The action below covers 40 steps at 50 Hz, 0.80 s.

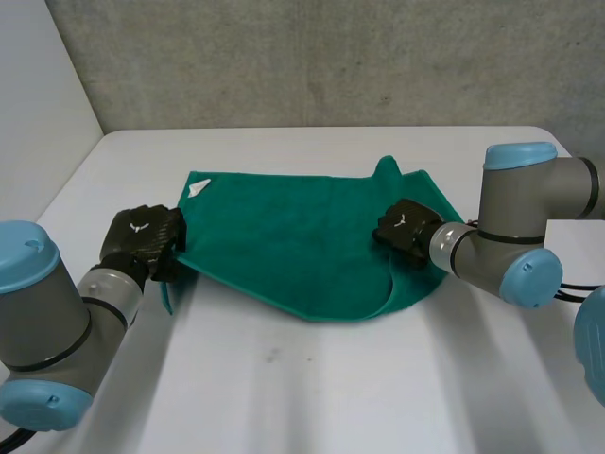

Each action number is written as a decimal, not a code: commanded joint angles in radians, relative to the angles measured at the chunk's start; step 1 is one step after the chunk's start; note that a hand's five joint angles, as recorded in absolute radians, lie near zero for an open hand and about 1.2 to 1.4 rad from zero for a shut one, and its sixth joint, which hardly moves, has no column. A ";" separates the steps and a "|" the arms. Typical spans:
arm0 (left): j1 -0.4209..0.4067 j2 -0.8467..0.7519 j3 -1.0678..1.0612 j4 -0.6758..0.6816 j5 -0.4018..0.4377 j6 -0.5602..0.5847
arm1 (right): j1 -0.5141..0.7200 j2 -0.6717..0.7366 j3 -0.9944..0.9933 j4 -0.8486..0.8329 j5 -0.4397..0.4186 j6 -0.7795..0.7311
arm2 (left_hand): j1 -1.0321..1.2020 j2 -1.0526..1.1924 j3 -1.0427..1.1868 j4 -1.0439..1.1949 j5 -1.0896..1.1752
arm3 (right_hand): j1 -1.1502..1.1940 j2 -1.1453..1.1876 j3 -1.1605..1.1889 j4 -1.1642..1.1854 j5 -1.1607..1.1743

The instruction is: Fold the towel.

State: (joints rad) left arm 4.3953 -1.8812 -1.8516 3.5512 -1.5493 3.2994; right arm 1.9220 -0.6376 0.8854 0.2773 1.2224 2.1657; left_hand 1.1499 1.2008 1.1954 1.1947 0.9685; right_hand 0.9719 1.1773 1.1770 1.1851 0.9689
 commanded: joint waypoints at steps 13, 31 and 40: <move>0.007 0.033 0.000 -0.060 -0.005 0.009 | -0.172 -0.462 0.314 -0.052 0.080 0.421 | 0.246 0.195 0.201 0.202 0.253 | 0.424 0.219 0.219 0.211 0.253; 0.032 0.208 -0.050 -0.499 -0.002 0.037 | -0.320 -0.804 0.819 0.106 0.063 0.182 | 0.246 0.195 0.201 0.202 0.253 | 0.424 0.219 0.219 0.211 0.253; 0.033 0.048 0.005 -0.473 -0.006 0.154 | -0.339 -0.677 0.831 0.155 0.080 0.049 | 0.246 0.195 0.201 0.202 0.253 | 0.424 0.219 0.219 0.211 0.253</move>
State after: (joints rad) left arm 4.4294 -1.7075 -1.9000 3.0467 -1.5524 3.3854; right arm 1.5855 -1.4221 1.7407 0.4219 1.2873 2.2616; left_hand 1.1499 1.2008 1.1954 1.1947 0.9685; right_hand 0.9830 1.1773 1.1810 1.1916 0.9894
